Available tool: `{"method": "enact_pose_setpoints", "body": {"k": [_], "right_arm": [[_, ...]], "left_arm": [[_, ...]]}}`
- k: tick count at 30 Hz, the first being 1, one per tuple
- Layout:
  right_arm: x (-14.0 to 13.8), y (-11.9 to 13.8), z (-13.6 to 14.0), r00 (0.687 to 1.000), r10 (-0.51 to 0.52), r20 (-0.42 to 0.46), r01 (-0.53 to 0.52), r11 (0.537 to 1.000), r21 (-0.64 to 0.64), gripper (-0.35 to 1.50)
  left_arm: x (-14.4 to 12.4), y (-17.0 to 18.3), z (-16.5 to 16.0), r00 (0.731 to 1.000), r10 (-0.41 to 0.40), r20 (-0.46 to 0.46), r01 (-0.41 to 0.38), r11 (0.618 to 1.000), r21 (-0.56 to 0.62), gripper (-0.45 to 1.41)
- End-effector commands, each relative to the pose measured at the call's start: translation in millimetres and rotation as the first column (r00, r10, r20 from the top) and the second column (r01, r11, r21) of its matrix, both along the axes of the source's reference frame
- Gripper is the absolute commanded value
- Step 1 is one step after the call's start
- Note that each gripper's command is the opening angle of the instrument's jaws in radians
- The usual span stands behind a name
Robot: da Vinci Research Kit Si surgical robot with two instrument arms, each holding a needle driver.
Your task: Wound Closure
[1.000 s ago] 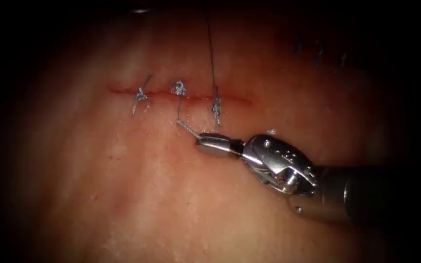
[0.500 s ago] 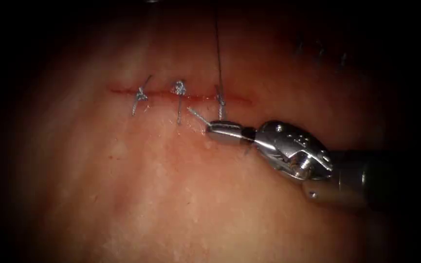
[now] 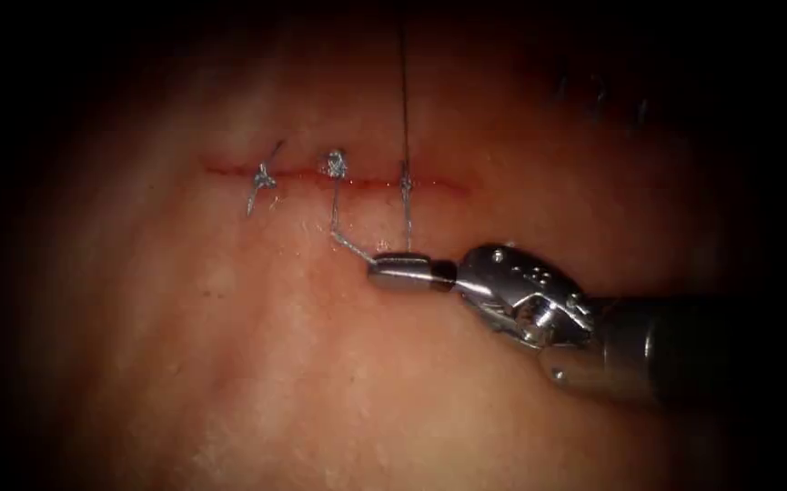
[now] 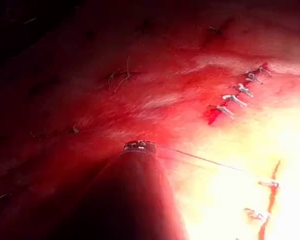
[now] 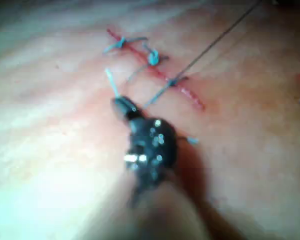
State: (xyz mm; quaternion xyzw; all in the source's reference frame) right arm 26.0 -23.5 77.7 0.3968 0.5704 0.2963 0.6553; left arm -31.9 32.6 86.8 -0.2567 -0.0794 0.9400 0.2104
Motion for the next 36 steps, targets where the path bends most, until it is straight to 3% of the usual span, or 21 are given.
{"method": "enact_pose_setpoints", "body": {"k": [1, 20, 29, 36], "right_arm": [[1.0, -0.6, 0.4, 1.0, -0.017, -0.008, 0.017, 1.0, 0.004, -0.35], [1.0, -5.2, -0.8, 0.999, -0.046, -0.028, 0.047, 0.998, 0.048, -0.35], [1.1, -5.4, -1.3, 0.998, -0.041, -0.037, 0.044, 0.997, 0.062, -0.35], [0.7, -3.1, -1.9, 0.999, 0.017, -0.038, -0.013, 0.996, 0.09, -0.35]], "left_arm": [[-0.5, 0.9, 0.4, 1.0, 0.006, 0.001, -0.006, 1.0, -0.01, -0.45], [-0.6, 2.2, -0.3, 1.0, -0.009, -0.016, 0.009, 0.999, -0.031, -0.45], [-0.6, 1.9, -0.2, 1.0, -0.015, -0.021, 0.014, 0.999, -0.033, -0.45], [-0.8, 0.0, -1.0, 1.0, -0.013, 0.0, 0.013, 1.0, -0.026, -0.45]]}}
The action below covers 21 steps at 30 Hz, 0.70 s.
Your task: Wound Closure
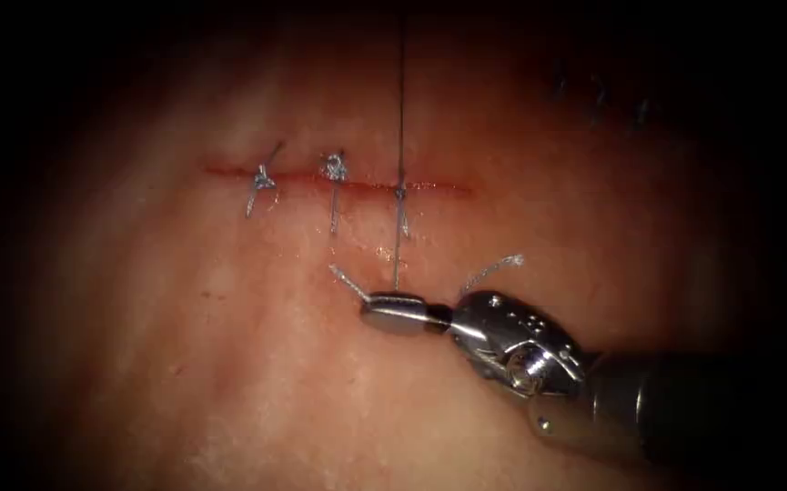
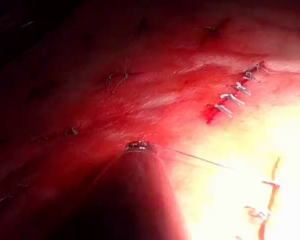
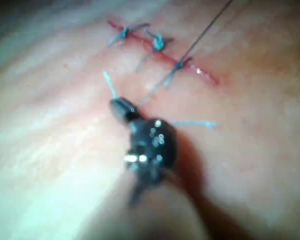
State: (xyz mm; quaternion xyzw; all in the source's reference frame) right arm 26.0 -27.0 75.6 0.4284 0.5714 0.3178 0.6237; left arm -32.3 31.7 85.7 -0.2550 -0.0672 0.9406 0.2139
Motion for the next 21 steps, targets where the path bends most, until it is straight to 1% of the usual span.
{"method": "enact_pose_setpoints", "body": {"k": [1, 2, 3, 4, 5, 6, 7, 8, 9, 10, 11, 12, 14, 15, 16, 18, 19, 20, 21], "right_arm": [[0.7, 0.7, 0.0, 1.0, 0.013, 0.003, -0.013, 1.0, -0.01, -0.35], [0.6, 0.9, -0.2, 1.0, 0.022, 0.006, -0.022, 1.0, -0.02, -0.35], [0.6, 1.1, -0.7, 1.0, 0.023, 0.005, -0.023, 1.0, -0.022, -0.35], [0.7, 1.1, -1.0, 1.0, 0.022, -0.001, -0.022, 0.999, -0.049, -0.35], [0.8, 0.9, -1.8, 1.0, 0.019, -0.018, -0.021, 0.992, -0.127, -0.18], [0.9, 0.8, -2.2, 1.0, 0.018, -0.025, -0.022, 0.987, -0.159, 0.15], [1.1, 0.4, -3.4, 0.999, 0.028, -0.038, -0.037, 0.962, -0.271, 1.18], [1.2, 0.3, -3.9, 0.999, 0.042, -0.033, -0.05, 0.955, -0.293, 1.38], [1.2, 0.1, -4.4, 0.998, 0.063, -0.021, -0.066, 0.952, -0.3, 1.48], [1.1, -0.5, -5.8, 0.997, 0.068, -0.018, -0.071, 0.951, -0.303, 1.48], [1.1, -0.7, -6.3, 0.998, 0.054, -0.027, -0.06, 0.953, -0.299, 1.48], [1.0, -1.0, -7.6, 0.998, 0.015, -0.057, -0.032, 0.95, -0.311, 1.48], [0.8, -1.2, -8.6, 0.998, -0.002, -0.07, -0.021, 0.946, -0.322, 1.48], [0.5, -1.2, -9.1, 0.997, -0.005, -0.075, -0.02, 0.944, -0.33, 1.48], [0.2, -1.1, -9.3, 0.997, -0.007, -0.076, -0.019, 0.944, -0.329, 1.46], [-1.0, -0.6, -9.2, 0.997, -0.012, -0.08, -0.014, 0.945, -0.325, 1.4], [-1.7, -0.2, -9.1, 0.997, -0.015, -0.082, -0.012, 0.946, -0.323, 1.33], [-2.3, 0.2, -9.0, 0.997, -0.015, -0.082, -0.012, 0.947, -0.321, 1.31], [-3.4, 1.6, -8.6, 0.998, 0.042, -0.039, -0.053, 0.945, -0.323, 1.31]], "left_arm": [[-0.5, 0.6, -0.3, 1.0, 0.002, 0.012, -0.001, 1.0, -0.006, -0.45], [-0.6, 0.4, -0.7, 1.0, 0.002, 0.017, -0.002, 1.0, -0.008, -0.45], [-0.6, 0.1, -2.2, 0.999, 0.002, 0.032, -0.001, 1.0, -0.009, -0.45], [-0.6, 0.0, -2.9, 0.999, 0.002, 0.038, -0.002, 1.0, -0.008, -0.45], [-0.5, -0.3, -4.6, 0.998, -0.005, 0.057, 0.005, 1.0, -0.004, -0.45], [-0.4, -0.6, -5.7, 0.998, -0.002, 0.063, 0.002, 1.0, 0.0, -0.45], [-0.2, -1.3, -7.2, 0.998, -0.002, 0.068, 0.001, 1.0, 0.013, -0.45], [0.0, -1.8, -7.9, 0.998, -0.002, 0.07, 0.001, 1.0, 0.018, -0.45], [0.2, -2.5, -8.9, 0.997, 0.004, 0.073, -0.005, 1.0, 0.022, -0.45], [0.7, -3.5, -10.3, 0.997, 0.006, 0.083, -0.008, 0.999, 0.032, -0.45], [1.1, -4.2, -11.4, 0.996, 0.003, 0.092, -0.006, 0.999, 0.034, -0.45], [1.7, -5.1, -13.0, 0.994, 0.0, 0.108, -0.004, 0.999, 0.033, -0.45], [2.5, -6.1, -15.0, 0.992, 0.003, 0.125, -0.007, 0.999, 0.031, -0.45], [3.2, -6.6, -17.0, 0.989, -0.006, 0.149, 0.001, 1.0, 0.031, -0.45], [3.4, -6.8, -17.9, 0.988, -0.009, 0.156, 0.004, 1.0, 0.027, -0.45], [4.1, -7.2, -20.7, 0.986, -0.013, 0.168, 0.011, 1.0, 0.014, -0.45], [4.3, -7.3, -21.5, 0.985, -0.014, 0.174, 0.012, 1.0, 0.012, -0.45], [4.4, -7.4, -22.2, 0.984, -0.015, 0.177, 0.013, 1.0, 0.011, -0.45], [4.7, -7.5, -24.0, 0.982, -0.018, 0.185, 0.018, 1.0, 0.0, -0.45]]}}
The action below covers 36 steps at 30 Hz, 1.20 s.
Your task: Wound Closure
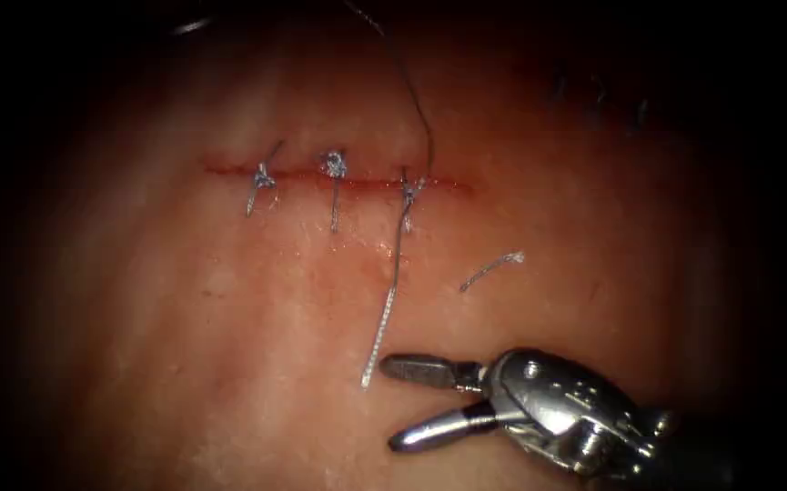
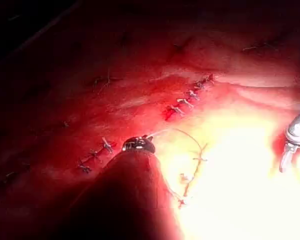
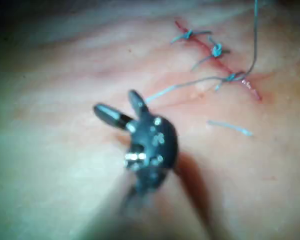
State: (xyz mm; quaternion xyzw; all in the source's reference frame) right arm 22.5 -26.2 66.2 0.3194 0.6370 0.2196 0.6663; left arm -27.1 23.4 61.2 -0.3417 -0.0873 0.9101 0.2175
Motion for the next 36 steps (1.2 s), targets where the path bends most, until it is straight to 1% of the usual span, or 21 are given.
{"method": "enact_pose_setpoints", "body": {"k": [1, 2, 3, 7, 8, 9, 10, 13, 18, 20, 22, 24, 26, 30, 36], "right_arm": [[-0.3, 1.5, 1.0, 0.998, 0.046, 0.031, -0.046, 0.999, 0.0, 1.31], [-0.7, 2.3, 1.2, 0.996, 0.069, 0.051, -0.069, 0.998, 0.0, 1.31], [-1.4, 4.2, 1.9, 0.986, 0.136, 0.099, -0.137, 0.991, -0.001, 1.31], [-1.5, 7.1, 3.3, 0.96, 0.23, 0.162, -0.232, 0.973, -0.004, 1.31], [-1.4, 7.8, 3.8, 0.95, 0.256, 0.18, -0.257, 0.966, -0.018, 1.31], [-1.2, 8.7, 4.5, 0.934, 0.292, 0.206, -0.292, 0.956, -0.031, 1.33], [-0.8, 9.5, 5.2, 0.915, 0.328, 0.233, -0.329, 0.944, -0.04, 1.4], [-0.4, 10.6, 6.1, 0.889, 0.372, 0.266, -0.373, 0.927, -0.051, 1.48], [-0.3, 12.7, 7.0, 0.853, 0.422, 0.306, -0.422, 0.904, -0.071, 1.48], [-0.2, 14.3, 7.3, 0.843, 0.435, 0.317, -0.429, 0.899, -0.095, 1.48], [0.5, 15.3, 7.7, 0.844, 0.433, 0.315, -0.426, 0.9, -0.095, 1.48], [1.2, 15.6, 8.1, 0.847, 0.431, 0.312, -0.422, 0.901, -0.098, 1.48], [2.5, 15.9, 8.4, 0.854, 0.423, 0.301, -0.41, 0.905, -0.11, 1.48], [3.7, 16.0, 8.4, 0.865, 0.405, 0.294, -0.386, 0.914, -0.124, 1.48], [5.1, 16.2, 9.5, 0.864, 0.405, 0.299, -0.372, 0.914, -0.163, 1.48]], "left_arm": [[-0.5, 0.7, -0.2, 1.0, 0.002, 0.003, -0.001, 1.0, -0.01, -0.45], [-0.5, 0.6, -0.9, 1.0, 0.0, 0.006, 0.0, 1.0, -0.011, -0.45], [-0.6, 0.5, -1.8, 1.0, 0.001, 0.008, -0.001, 1.0, -0.015, -0.45], [-1.0, -0.1, -2.7, 1.0, 0.002, 0.005, -0.002, 1.0, -0.02, -0.45], [-1.0, -0.3, -2.9, 1.0, -0.001, 0.005, 0.001, 1.0, -0.022, -0.45], [-1.1, -0.4, -3.0, 1.0, 0.0, 0.006, 0.0, 1.0, -0.027, -0.45], [-1.1, -0.5, -3.2, 1.0, -0.002, 0.003, 0.002, 1.0, -0.027, -0.45], [-1.2, -0.6, -3.4, 1.0, 0.001, 0.002, -0.001, 1.0, -0.03, -0.45], [-1.4, -0.7, -3.9, 1.0, 0.002, 0.004, -0.002, 1.0, -0.031, -0.45], [-1.5, -0.9, -4.3, 1.0, 0.003, 0.006, -0.003, 0.999, -0.033, -0.45], [-1.9, -1.1, -4.5, 1.0, 0.006, 0.008, -0.006, 0.999, -0.035, -0.45], [-2.3, -1.3, -4.6, 1.0, 0.009, 0.009, -0.009, 0.999, -0.039, -0.45], [-3.0, -1.6, -4.7, 1.0, 0.013, 0.014, -0.012, 0.999, -0.04, -0.45], [-3.5, -1.6, -4.8, 1.0, 0.016, 0.018, -0.015, 0.999, -0.042, -0.45], [-3.7, -1.6, -5.4, 1.0, 0.02, 0.024, -0.019, 0.999, -0.049, -0.45]]}}
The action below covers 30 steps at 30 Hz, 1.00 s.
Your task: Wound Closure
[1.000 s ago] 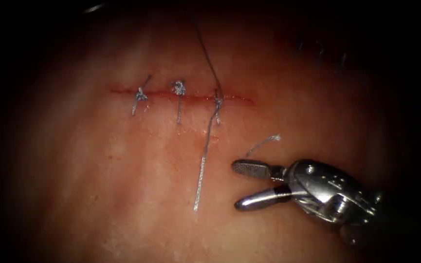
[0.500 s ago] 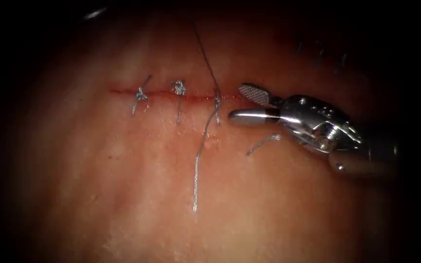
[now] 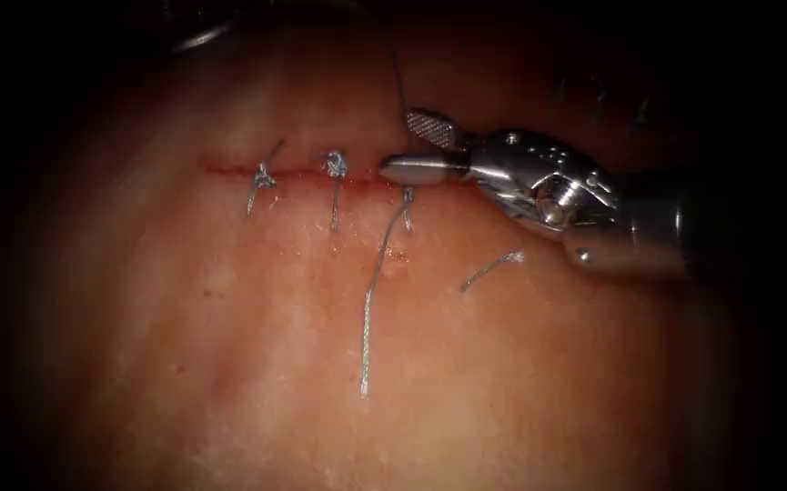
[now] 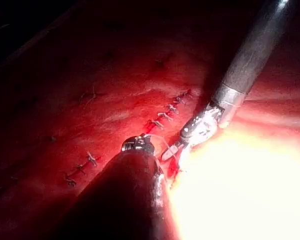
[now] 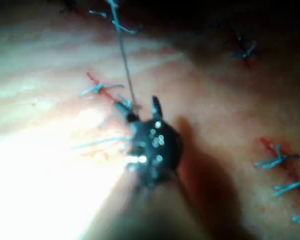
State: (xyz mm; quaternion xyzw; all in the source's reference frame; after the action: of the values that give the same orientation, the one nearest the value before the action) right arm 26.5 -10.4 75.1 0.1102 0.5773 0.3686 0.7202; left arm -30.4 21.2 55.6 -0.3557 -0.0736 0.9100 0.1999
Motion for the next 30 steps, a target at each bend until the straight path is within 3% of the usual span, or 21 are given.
{"method": "enact_pose_setpoints", "body": {"k": [1, 18, 30], "right_arm": [[1.3, 0.3, 0.9, 1.0, -0.004, -0.002, 0.004, 1.0, -0.004, 1.48], [5.3, -0.9, 2.3, 0.998, -0.056, -0.018, 0.056, 0.998, -0.014, 1.48], [5.8, -0.7, 2.8, 0.998, -0.062, -0.019, 0.062, 0.998, -0.016, 1.46]], "left_arm": [[-0.5, 0.7, 0.1, 1.0, -0.003, 0.004, 0.003, 1.0, -0.005, -0.45], [-1.7, 0.7, -0.9, 1.0, -0.002, 0.02, 0.002, 1.0, -0.021, -0.45], [-1.8, 0.7, -1.4, 1.0, 0.0, 0.022, 0.001, 1.0, -0.024, -0.45]]}}
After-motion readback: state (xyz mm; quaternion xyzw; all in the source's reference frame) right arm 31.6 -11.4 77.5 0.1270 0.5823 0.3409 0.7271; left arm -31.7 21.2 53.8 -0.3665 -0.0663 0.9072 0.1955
